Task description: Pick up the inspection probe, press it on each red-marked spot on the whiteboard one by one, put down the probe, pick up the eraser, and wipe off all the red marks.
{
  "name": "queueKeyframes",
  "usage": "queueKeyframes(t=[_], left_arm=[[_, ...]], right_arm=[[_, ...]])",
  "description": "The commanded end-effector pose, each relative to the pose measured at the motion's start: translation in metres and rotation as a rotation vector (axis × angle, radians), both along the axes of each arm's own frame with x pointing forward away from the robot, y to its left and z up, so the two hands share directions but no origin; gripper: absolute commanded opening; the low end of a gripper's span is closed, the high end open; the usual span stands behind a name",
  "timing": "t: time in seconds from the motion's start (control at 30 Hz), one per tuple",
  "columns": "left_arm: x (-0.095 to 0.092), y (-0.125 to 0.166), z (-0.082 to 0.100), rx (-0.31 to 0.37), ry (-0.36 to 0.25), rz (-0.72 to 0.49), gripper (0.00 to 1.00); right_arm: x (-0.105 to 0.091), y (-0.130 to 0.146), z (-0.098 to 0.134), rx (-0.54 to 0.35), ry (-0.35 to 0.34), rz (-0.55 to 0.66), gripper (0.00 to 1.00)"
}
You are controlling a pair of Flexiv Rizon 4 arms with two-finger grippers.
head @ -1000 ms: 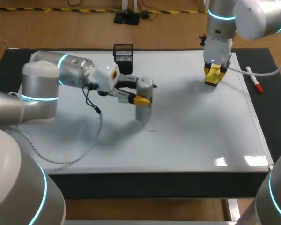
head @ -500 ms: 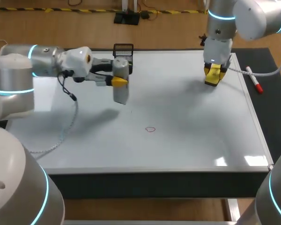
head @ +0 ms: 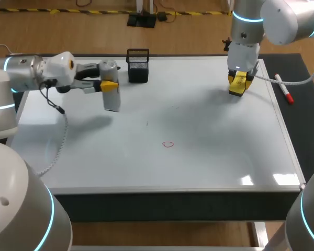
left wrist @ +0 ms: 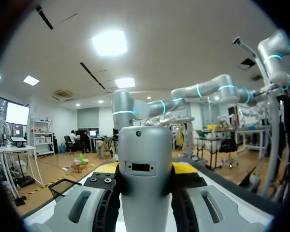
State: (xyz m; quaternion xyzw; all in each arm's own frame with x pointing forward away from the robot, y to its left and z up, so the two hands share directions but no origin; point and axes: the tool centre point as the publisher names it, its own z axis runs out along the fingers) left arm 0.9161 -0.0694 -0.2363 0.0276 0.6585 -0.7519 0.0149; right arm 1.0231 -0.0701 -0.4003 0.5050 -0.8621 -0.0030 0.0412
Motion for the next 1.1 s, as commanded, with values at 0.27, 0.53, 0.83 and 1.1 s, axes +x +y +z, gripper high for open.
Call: queueKeyframes(t=[0.27,0.53,0.83,1.1], left_arm=[[0.015,0.038,-0.006,-0.022,0.017,0.072,0.00],[0.019,0.049,-0.006,-0.039,0.018,0.102,0.00],[0.019,0.049,-0.006,-0.039,0.018,0.102,0.00],[0.019,0.049,-0.006,-0.039,0.018,0.102,0.00]], right_arm=[[0.001,0.000,0.001,-0.004,0.001,0.001,0.00],[0.001,0.000,0.001,-0.004,0.001,0.001,0.00],[0.001,0.000,0.001,-0.004,0.001,0.001,0.00],[-0.005,0.006,0.002,-0.021,-0.016,0.018,0.00]])
